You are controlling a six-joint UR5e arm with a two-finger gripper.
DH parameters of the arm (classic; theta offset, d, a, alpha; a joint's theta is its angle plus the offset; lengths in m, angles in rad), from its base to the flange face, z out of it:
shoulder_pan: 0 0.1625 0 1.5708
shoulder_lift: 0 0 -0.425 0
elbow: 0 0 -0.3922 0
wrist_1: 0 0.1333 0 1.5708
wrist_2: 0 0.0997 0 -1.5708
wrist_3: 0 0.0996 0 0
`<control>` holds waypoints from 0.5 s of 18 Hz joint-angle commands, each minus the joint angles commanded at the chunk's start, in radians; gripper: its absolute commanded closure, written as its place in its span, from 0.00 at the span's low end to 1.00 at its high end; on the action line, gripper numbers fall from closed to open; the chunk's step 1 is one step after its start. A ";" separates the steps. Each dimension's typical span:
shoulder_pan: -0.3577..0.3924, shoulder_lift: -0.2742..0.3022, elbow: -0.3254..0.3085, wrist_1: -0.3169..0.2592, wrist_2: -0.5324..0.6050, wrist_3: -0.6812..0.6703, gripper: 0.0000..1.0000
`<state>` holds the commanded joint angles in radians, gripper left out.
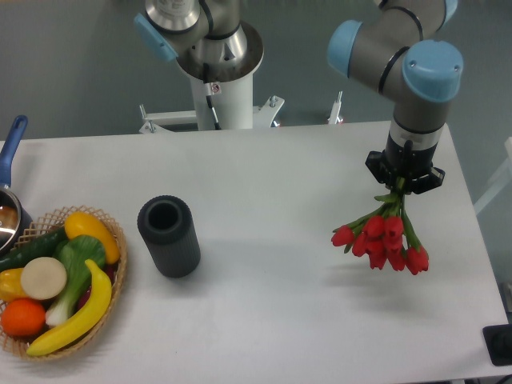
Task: Insert the flowers into the vase
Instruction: 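Carry the red tulip bunch in the gripper over to the black vase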
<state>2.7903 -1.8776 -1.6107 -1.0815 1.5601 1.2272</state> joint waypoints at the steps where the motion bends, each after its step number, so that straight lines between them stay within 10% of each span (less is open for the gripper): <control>1: -0.005 0.002 0.000 0.000 -0.002 0.000 1.00; 9: -0.080 0.069 0.028 0.018 -0.294 -0.092 1.00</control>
<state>2.7106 -1.8087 -1.5831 -1.0630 1.2661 1.1352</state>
